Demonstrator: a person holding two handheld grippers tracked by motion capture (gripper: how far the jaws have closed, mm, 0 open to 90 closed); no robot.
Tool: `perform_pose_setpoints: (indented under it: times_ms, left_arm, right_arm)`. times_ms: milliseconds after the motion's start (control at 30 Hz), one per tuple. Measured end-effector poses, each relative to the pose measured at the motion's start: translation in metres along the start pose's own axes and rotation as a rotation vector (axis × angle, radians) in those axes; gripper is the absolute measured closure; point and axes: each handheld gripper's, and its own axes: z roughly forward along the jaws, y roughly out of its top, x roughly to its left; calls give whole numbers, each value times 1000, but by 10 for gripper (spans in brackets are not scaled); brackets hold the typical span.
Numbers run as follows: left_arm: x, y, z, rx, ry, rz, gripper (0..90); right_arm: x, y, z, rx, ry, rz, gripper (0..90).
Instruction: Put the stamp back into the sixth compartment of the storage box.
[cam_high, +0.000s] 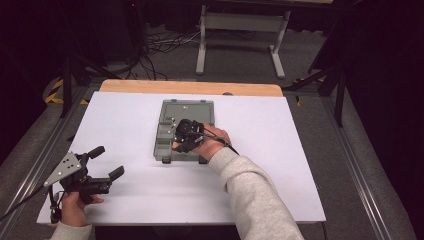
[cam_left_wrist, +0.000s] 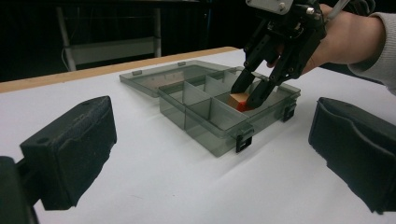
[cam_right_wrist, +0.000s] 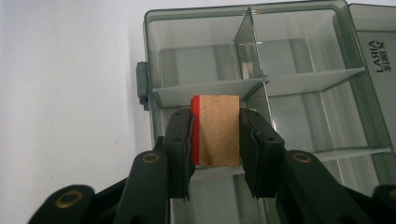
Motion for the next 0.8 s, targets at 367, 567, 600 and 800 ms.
perform_pose_setpoints:
  times_ms: [367,567,600,800]
  left_arm:
    - [0,0,1,0,-6,0,19]
    - [-1,0,1,-1,-8,-2,19]
    - [-1,0,1,-2,-8,-3,18]
    - [0,0,2,-5,-12,-6,19]
  right_arm:
    - [0,0,3,11,20,4,658]
    - [0,-1,2,7,-1,10,574]
    - [-1,-1,1,3,-9,7,563]
    - [-2,0,-10,-61,-46,-1,488]
